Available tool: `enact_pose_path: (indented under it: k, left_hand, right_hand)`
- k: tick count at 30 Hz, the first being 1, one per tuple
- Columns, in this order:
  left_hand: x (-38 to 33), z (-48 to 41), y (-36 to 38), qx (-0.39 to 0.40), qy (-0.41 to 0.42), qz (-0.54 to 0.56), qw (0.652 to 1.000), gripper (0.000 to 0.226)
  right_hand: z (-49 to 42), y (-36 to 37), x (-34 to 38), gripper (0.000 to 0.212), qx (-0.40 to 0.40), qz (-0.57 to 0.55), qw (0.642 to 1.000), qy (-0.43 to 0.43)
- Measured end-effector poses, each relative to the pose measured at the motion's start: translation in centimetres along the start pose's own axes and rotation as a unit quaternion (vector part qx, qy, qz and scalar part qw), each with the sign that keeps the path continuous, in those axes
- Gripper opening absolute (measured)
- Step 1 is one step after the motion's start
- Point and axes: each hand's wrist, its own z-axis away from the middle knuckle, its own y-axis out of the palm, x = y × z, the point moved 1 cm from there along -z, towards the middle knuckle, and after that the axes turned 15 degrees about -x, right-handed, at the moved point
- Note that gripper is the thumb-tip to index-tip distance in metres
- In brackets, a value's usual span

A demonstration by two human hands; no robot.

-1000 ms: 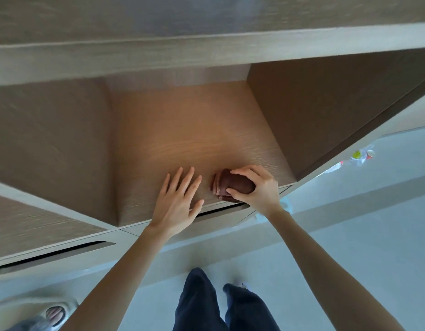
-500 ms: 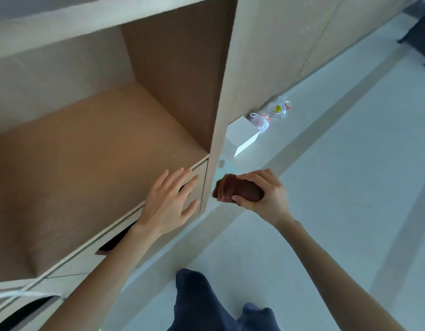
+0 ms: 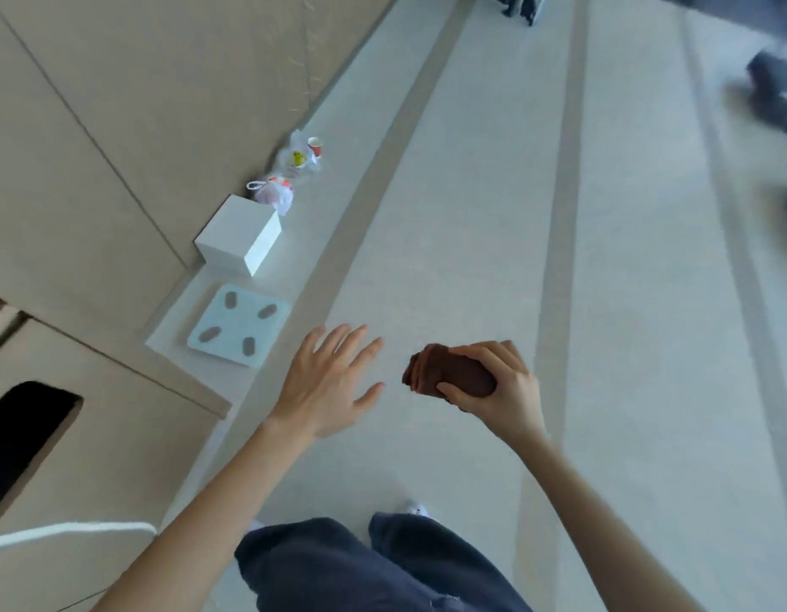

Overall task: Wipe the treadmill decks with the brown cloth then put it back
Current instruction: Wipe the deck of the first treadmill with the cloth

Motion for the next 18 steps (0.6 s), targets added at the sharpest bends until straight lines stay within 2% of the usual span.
enact_pose_path:
  k: [8,13,18]
  left_hand:
    - [-18.4,-9.7,4.8,-0.014,0.134,0.06,0.989,0.051]
    - [-27.9,-13.5,7.5,0.0,0.224,0.098,0.97,0.048]
    - [-35.4,-16.6,11.3,0.04,0.308,0.108,0.944,0.05]
  right_hand:
    - [4.0,-15.4,-12.1,0.038,-0.115,0.07,0.984,0.119]
    - [7.6,-21.8,-16.4,0.038,-0.202,0.111,0.95,0.211]
    - [10.3,-25.7,-20.8,0.038,-0.257,0.146,0.911,0.288]
